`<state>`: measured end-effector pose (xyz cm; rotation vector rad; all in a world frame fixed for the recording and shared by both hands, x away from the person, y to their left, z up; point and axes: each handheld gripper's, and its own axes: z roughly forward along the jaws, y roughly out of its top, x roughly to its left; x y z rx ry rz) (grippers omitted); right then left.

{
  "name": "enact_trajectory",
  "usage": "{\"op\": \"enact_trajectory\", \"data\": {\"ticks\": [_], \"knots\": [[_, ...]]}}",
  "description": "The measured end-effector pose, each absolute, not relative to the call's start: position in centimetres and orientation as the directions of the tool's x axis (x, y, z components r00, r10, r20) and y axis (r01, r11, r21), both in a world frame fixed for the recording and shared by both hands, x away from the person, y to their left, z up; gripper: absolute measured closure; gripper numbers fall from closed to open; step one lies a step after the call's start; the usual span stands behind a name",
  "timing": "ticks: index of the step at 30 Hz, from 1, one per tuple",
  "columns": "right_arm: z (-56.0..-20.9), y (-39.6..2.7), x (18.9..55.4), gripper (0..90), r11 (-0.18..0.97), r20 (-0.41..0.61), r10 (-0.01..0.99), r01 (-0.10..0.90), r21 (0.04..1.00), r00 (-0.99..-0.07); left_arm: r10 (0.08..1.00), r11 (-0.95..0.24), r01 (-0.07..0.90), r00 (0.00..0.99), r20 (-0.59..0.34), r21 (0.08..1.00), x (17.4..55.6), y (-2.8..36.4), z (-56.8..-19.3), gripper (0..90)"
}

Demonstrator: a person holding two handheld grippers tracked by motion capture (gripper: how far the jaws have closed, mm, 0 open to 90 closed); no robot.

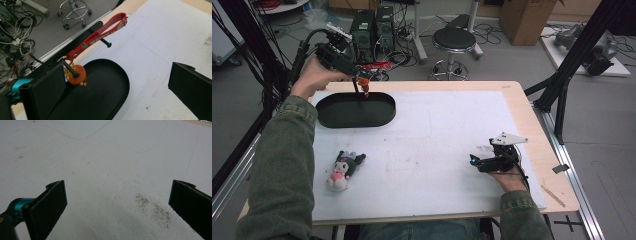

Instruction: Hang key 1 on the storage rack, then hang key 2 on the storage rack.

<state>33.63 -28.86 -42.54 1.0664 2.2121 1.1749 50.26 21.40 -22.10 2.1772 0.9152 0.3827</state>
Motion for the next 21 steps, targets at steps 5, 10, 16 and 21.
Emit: {"op": "enact_trajectory", "data": {"ticks": [5, 10, 16, 21], "knots": [[-42.5, -28.9, 33.7, 0.6, 0.348, -0.008, 0.784, 0.429, 0.834, -0.621, 0.721, -0.478, 0.504, 0.693, -0.006, 0.719, 48.7, 21.5, -22.0, 1.7], [-42.5, -28.8, 33.8, 0.6, 0.353, -0.011, 0.782, 0.428, 0.832, -0.623, 0.719, -0.478, 0.505, 0.695, -0.01, 0.718, 47.2, 21.9, -22.4, 1.7], [-42.5, -28.7, 33.8, 0.6, 0.352, -0.009, 0.783, 0.431, 0.831, -0.621, 0.728, -0.475, 0.522, 0.686, -0.017, 0.708, 46.0, 22.2, -24.0, 1.7], [-42.5, -28.7, 33.9, 0.6, 0.353, -0.011, 0.782, 0.429, 0.831, -0.623, 0.734, -0.467, 0.542, 0.678, -0.035, 0.699, 45.4, 22.6, -25.5, 1.7]]}}
